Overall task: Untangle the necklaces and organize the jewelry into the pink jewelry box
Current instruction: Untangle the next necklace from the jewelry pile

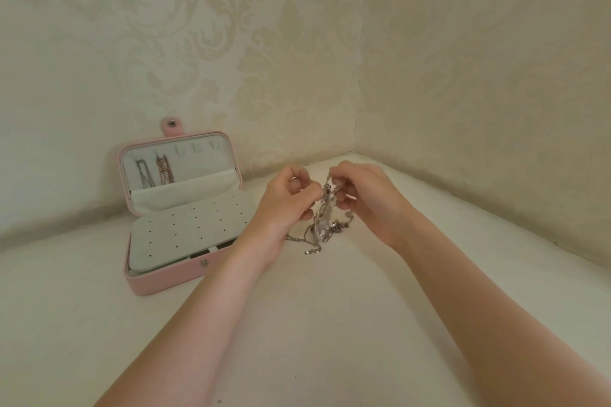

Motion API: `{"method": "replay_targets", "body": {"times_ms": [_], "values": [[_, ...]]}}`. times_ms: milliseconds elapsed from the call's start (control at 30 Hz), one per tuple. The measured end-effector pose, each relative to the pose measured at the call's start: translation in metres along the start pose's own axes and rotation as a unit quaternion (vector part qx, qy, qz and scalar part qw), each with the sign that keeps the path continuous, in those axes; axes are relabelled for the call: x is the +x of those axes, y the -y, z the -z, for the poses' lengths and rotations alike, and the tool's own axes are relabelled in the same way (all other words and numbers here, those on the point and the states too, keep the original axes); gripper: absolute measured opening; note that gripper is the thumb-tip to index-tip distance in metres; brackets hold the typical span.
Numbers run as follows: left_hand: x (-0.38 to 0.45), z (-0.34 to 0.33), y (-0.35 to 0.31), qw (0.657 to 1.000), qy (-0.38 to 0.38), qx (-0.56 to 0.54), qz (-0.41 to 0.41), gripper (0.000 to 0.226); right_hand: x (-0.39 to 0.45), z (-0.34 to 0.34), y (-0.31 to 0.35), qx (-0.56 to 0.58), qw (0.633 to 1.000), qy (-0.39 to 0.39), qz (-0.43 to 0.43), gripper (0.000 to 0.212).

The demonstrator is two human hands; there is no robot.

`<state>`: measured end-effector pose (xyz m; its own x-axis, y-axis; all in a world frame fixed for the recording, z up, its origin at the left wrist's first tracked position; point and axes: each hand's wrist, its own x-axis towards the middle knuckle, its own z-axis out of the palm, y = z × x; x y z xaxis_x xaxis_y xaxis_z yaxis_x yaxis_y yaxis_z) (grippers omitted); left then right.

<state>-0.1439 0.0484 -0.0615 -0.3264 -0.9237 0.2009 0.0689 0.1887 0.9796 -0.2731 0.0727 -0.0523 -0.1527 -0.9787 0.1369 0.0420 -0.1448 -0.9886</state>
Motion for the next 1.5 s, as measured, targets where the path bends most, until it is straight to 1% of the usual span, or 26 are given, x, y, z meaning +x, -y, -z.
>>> {"method": "replay_targets", "body": {"times_ms": [67,133,167,233,300,333,367,433,467,500,533,600,667,767,867,900,967,1033,1100,1167,1233,1300,1367,1400,1433,1500], "values": [[-0.001,-0.001,0.001,1.000,0.012,0.018,-0.004,0.022,0.001,0.003,0.003,0.104,0.994,-0.001,0.015,0.031],[0.000,-0.001,0.000,1.000,0.013,0.008,-0.008,0.022,0.000,0.005,0.007,0.220,0.975,0.026,0.004,0.026],[0.000,-0.001,0.000,1.000,0.010,-0.001,-0.009,0.022,-0.001,0.006,0.009,0.250,0.968,0.038,-0.002,0.024],[0.002,0.000,-0.001,1.000,-0.002,-0.026,-0.002,0.022,-0.001,0.006,0.010,0.267,0.962,0.059,-0.009,0.023],[0.003,0.001,-0.002,0.998,-0.015,-0.064,0.006,0.023,-0.003,0.006,0.011,0.257,0.964,0.070,-0.013,0.026],[0.003,0.003,-0.003,0.996,-0.016,-0.085,0.007,0.024,-0.003,0.006,0.010,0.232,0.970,0.072,-0.013,0.029],[0.003,0.004,-0.003,0.995,-0.015,-0.103,0.005,0.024,-0.003,0.006,0.009,0.183,0.981,0.070,-0.009,0.030],[0.003,0.006,-0.005,0.993,-0.017,-0.115,-0.007,0.024,-0.004,0.003,0.005,0.024,0.998,0.048,0.011,0.030],[0.003,0.006,-0.005,0.994,-0.022,-0.103,-0.016,0.024,-0.004,0.002,0.003,-0.056,0.998,0.031,0.019,0.029],[0.003,0.006,-0.005,0.996,-0.028,-0.083,-0.023,0.024,-0.005,0.000,0.002,-0.109,0.994,0.014,0.025,0.030],[0.004,0.006,-0.004,0.997,-0.032,-0.062,-0.028,0.024,-0.005,-0.001,0.001,-0.129,0.991,0.001,0.029,0.034],[0.003,0.005,-0.002,0.998,-0.032,-0.039,-0.024,0.023,-0.004,-0.002,0.002,-0.104,0.994,-0.007,0.029,0.044],[0.004,0.004,0.001,0.999,-0.034,-0.011,-0.018,0.021,-0.004,0.000,0.006,-0.048,0.999,-0.007,0.024,0.048],[0.004,0.002,0.004,0.998,-0.038,0.043,-0.004,0.018,-0.002,0.004,0.010,0.074,0.996,-0.021,0.039,0.042],[0.005,0.003,0.005,0.998,-0.044,0.044,0.020,0.016,0.000,0.011,0.012,0.249,0.968,-0.019,0.033,0.033],[0.005,0.003,0.005,0.998,-0.046,0.030,0.031,0.016,0.000,0.012,0.011,0.277,0.960,-0.012,0.028,0.029],[0.005,0.005,0.004,0.997,-0.043,-0.022,0.054,0.019,-0.001,0.011,0.011,0.263,0.964,0.006,0.032,0.023],[0.006,0.005,0.002,0.995,-0.032,-0.074,0.062,0.022,-0.001,0.009,0.011,0.215,0.975,0.021,0.043,0.024],[0.006,0.005,0.000,0.994,-0.024,-0.094,0.053,0.022,-0.002,0.009,0.010,0.187,0.980,0.036,0.050,0.028],[0.006,0.004,0.001,0.998,-0.015,-0.057,0.033,0.020,-0.003,0.010,0.011,0.160,0.984,0.057,0.060,0.031],[0.004,0.002,0.004,0.999,0.001,0.032,0.016,0.015,-0.005,0.007,0.012,0.122,0.986,0.087,0.072,0.032],[0.002,0.000,0.007,0.992,0.039,0.120,0.012,0.010,-0.007,0.002,0.013,0.079,0.987,0.109,0.090,0.030],[0.000,0.000,0.009,0.984,0.074,0.158,0.028,0.021,-0.009,-0.001,0.016,0.036,0.988,0.090,0.124,0.028],[0.000,0.000,0.009,0.983,0.077,0.163,0.037,0.028,-0.009,0.000,0.018,0.031,0.988,0.069,0.137,0.027],[0.000,0.002,0.009,0.983,0.070,0.162,0.041,0.031,-0.009,0.001,0.020,0.039,0.987,0.047,0.146,0.027],[0.002,0.004,0.009,0.988,0.036,0.148,0.031,0.028,-0.008,0.006,0.022,0.091,0.984,0.016,0.150,0.027]]}}
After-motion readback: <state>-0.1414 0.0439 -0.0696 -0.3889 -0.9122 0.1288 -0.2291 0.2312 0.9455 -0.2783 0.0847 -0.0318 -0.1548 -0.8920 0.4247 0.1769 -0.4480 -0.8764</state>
